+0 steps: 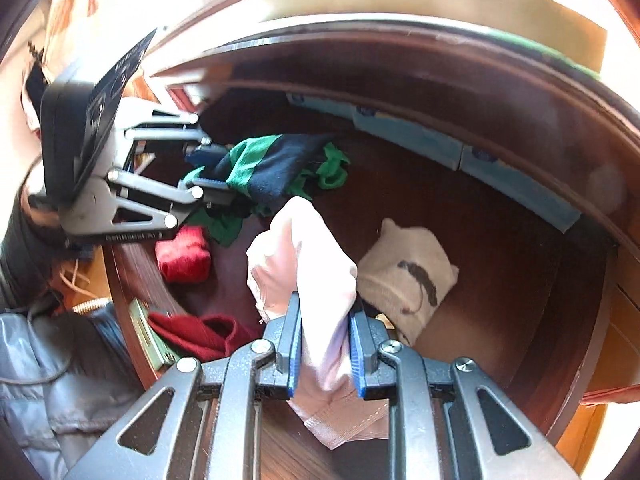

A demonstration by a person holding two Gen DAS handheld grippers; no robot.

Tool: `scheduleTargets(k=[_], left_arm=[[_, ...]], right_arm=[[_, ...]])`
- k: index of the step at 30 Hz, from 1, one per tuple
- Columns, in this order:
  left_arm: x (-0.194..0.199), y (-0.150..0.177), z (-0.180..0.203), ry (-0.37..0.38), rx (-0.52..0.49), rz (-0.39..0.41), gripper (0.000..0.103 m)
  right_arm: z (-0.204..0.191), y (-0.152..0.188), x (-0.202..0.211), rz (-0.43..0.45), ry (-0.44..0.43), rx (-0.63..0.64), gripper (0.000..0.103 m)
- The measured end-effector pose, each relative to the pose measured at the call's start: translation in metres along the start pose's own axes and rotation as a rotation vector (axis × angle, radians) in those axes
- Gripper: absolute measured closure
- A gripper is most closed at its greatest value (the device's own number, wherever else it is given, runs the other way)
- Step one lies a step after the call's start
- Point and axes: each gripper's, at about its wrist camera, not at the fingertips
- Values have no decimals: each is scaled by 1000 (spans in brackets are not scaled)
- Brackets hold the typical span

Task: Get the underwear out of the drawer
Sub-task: 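Lift both held garments up out of the drawer toward the tray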

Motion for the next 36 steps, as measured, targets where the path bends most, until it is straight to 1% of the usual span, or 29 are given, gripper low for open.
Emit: scheduleTargets(k=[2, 7, 8, 13, 25, 31, 34, 36], left_arm=[[4, 1, -3, 2, 22, 9, 81], [14, 7, -12, -26, 61, 36, 81], [22, 12, -20, -32, 74, 45, 81], [35, 21, -35, -47, 143, 95, 81], [55, 34, -64, -100, 229, 167, 81], [59, 37, -73, -112, 261, 184, 81], [63, 39, -76, -132, 273, 197, 81], [61, 37, -70, -134, 283, 200, 81]], right_arm=[[2, -1, 4, 25, -3, -16, 81], [5, -2, 12, 67, 9, -30, 81], [6, -1, 14, 80, 10, -32, 81], [6, 2, 30, 153, 30, -24, 81], [3, 7, 48, 274, 51, -3, 81], [-1, 12, 52, 318, 72, 3, 81], [-1, 15, 57, 336, 79, 10, 81], [-2, 17, 57, 351, 85, 16, 81]])
Point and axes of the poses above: each gripper's, at about its wrist camera, not at the fingertips, and x roughly against the way its jaws point, z to its right, y to its underside, and after that the axes turned 12 degrees about -y, right-handed
